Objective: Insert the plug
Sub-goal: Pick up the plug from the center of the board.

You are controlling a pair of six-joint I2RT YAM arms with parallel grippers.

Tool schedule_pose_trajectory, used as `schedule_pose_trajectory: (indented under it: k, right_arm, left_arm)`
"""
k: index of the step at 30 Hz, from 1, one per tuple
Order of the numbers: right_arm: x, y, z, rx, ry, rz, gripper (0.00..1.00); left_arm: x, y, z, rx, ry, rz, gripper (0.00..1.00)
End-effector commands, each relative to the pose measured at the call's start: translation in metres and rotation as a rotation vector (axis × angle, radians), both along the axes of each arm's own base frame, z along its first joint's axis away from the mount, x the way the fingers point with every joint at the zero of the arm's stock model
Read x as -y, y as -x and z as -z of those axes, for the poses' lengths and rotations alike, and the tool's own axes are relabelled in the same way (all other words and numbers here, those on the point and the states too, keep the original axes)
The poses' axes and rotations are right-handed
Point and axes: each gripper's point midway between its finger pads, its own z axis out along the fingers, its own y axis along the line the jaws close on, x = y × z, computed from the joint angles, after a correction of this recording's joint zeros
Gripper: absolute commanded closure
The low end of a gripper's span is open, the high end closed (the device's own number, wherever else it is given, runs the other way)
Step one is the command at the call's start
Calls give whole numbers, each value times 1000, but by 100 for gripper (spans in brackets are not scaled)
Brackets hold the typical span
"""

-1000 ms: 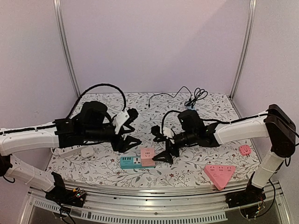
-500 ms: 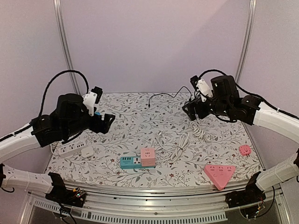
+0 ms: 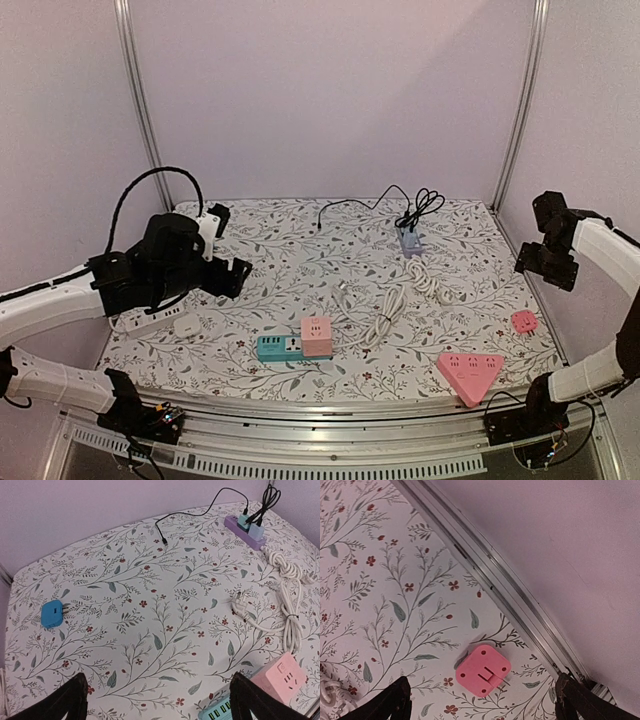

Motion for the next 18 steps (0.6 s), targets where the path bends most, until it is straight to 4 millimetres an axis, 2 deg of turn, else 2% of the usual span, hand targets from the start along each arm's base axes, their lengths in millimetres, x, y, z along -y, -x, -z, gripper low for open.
schedule_pose_trajectory:
  k: [1,9,13,18]
  right_arm:
    - [7,20,41,-77,-203,267,1]
    - [7,20,86,-161,-258,465,2]
    - [12,25,99,-188,-225,520,4]
    - [11,20,110,-212,-229,508,8]
  left_arm:
    - [2,-2,8,-17,28,5,3]
    - [-2,1,3,0,31,5,4]
    - [-3,1,3,6,27,4,4]
    - [-1,1,5,0,19,10,4]
